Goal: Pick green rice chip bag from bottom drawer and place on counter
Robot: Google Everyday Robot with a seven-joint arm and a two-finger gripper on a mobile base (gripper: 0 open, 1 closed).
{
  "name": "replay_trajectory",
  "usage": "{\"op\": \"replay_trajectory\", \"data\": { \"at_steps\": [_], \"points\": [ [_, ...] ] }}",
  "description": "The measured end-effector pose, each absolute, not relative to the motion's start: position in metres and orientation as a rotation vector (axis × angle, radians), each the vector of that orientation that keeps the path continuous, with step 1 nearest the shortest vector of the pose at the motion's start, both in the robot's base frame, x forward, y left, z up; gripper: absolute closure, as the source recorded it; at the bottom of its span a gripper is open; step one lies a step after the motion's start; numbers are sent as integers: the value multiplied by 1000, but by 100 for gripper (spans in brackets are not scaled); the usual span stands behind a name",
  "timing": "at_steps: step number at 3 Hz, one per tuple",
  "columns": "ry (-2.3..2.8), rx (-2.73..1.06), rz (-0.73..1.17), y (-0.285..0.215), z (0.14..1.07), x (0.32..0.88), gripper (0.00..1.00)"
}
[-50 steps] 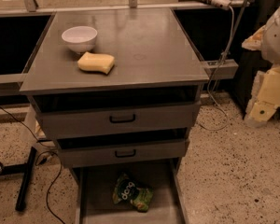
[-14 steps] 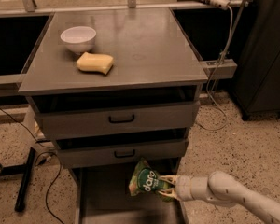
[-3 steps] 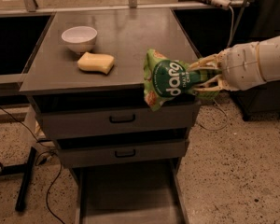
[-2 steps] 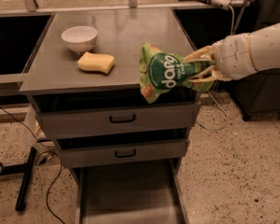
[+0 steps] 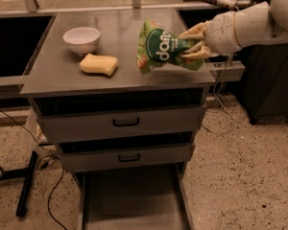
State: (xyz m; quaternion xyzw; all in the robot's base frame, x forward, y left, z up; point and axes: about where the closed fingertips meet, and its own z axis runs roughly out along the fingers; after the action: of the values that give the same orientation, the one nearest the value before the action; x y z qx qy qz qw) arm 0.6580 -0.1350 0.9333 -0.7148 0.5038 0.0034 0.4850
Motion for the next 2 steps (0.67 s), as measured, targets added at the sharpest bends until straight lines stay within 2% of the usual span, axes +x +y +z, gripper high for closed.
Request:
{"op": "replay_trajectory", "data": {
  "at_steps": [2],
  "points": [
    [1429, -1482, -56, -125, 934, 732, 100]
  ]
}}
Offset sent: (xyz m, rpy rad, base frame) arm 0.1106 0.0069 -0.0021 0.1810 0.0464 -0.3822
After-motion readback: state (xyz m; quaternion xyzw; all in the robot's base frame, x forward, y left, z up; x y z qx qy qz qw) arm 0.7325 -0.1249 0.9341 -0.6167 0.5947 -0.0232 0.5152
